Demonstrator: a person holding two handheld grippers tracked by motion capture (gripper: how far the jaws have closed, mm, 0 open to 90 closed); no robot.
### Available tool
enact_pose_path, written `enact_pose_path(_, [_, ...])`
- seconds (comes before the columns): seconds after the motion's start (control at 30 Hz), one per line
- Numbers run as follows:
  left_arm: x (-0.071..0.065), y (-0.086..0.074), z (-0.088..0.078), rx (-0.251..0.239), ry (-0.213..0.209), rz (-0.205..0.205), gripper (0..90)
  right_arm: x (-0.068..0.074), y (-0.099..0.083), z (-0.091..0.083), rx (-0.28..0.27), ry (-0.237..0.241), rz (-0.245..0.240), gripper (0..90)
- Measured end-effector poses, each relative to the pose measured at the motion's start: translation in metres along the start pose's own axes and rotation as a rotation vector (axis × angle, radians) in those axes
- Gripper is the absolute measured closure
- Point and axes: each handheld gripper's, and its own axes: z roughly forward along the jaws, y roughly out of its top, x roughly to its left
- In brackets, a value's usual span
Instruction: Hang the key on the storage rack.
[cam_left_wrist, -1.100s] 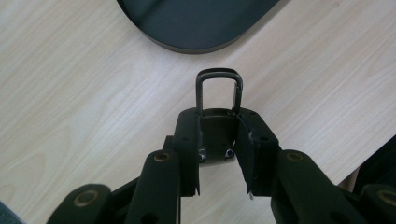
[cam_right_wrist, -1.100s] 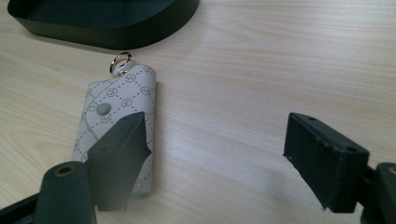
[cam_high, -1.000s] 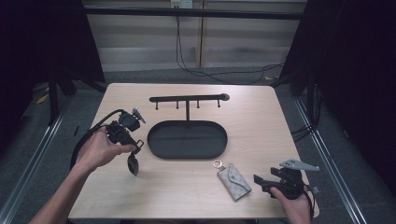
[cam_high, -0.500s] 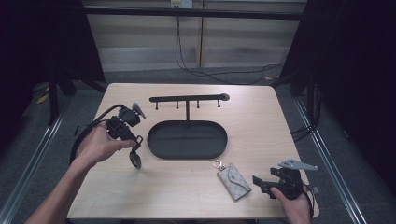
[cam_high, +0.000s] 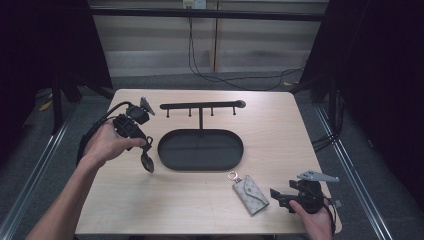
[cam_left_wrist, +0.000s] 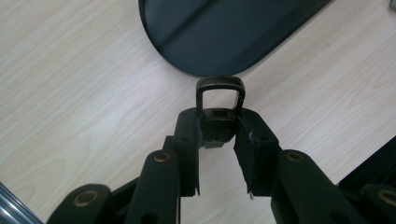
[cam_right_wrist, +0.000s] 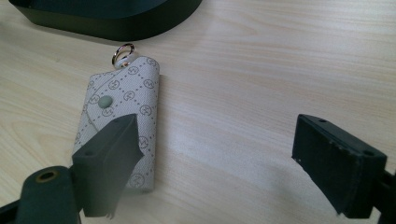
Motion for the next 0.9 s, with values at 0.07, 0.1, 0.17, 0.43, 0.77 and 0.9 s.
enact_pose_path(0.07, [0.000, 0.003, -0.003, 0.003, 0.012, 0.004, 70.8, 0.000, 0.000, 0.000, 0.001, 0.000, -0.001, 14.8])
enact_pose_path(0.1, [0.000, 0.003, -0.004, 0.002, 0.007, 0.000, 70.8, 0.000, 0.000, 0.000, 0.003, 0.000, -0.002, 14.9])
enact_pose_path(0.17, [0.000, 0.005, -0.007, -0.003, 0.009, 0.002, 70.8, 0.001, 0.000, 0.000, 0.002, 0.000, -0.002, 14.8])
enact_pose_path(0.43, [0.003, 0.013, -0.018, 0.005, 0.010, -0.012, 70.8, 0.000, 0.000, 0.000, 0.003, 0.000, -0.003, 14.9])
enact_pose_path(0.77, [-0.001, 0.028, -0.027, 0.032, 0.036, -0.002, 70.8, 0.000, 0.000, 0.000, 0.001, 0.000, -0.003, 14.8])
enact_pose_path(0.9, [0.000, 0.037, -0.025, 0.043, 0.034, -0.006, 70.8, 0.000, 0.000, 0.000, 0.000, 0.001, -0.002, 14.8])
